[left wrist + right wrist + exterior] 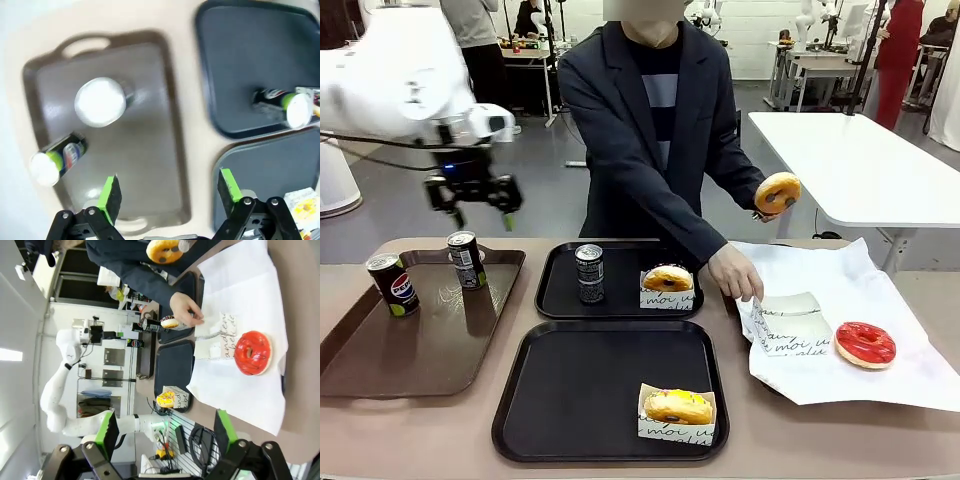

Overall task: Set up donuts and drinks on trays.
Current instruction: Pick up one Pepsi coke from the Handle tray and place it on the Flat Tray without a Pepsi coke.

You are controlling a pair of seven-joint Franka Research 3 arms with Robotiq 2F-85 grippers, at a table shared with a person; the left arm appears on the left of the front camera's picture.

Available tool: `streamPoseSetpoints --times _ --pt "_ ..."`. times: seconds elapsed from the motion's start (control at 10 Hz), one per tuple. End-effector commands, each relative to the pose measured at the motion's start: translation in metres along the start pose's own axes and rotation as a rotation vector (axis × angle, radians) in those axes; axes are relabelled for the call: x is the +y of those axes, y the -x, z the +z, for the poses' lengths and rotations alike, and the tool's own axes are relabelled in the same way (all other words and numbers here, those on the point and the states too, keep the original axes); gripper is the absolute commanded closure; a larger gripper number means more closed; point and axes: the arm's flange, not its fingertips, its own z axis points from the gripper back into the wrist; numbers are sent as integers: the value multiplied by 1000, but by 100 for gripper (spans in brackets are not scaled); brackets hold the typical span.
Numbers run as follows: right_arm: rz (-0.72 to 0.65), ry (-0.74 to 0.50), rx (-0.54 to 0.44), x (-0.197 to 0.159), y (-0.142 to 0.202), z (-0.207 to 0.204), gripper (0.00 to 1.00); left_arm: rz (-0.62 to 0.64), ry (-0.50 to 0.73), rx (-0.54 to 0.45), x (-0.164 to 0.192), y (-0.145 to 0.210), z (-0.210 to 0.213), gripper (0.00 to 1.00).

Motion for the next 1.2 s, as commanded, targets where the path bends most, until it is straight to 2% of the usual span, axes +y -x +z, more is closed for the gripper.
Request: streamPoseSetpoints --times 0.0,0.1,0.2,0.3,0.4,1.0,1.1 --pt "17 -19 -8 0 -1 0 0 45 -26 28 28 4 13 0" --pt "17 -19 -8 0 -1 0 0 58 -9 25 38 5 16 0" --pt "17 -19 -8 0 -1 0 0 50 -2 5 33 18 12 0" --pt "17 -19 -8 0 -1 0 0 37 -30 -9 16 7 15 0" --pt "17 -19 -8 0 -1 0 0 73 -13 20 45 10 15 0" --pt "17 -19 -8 0 -1 0 0 73 -13 18 43 9 16 0" --pt "17 -19 -8 0 -1 0 0 119 17 17 60 -2 15 0"
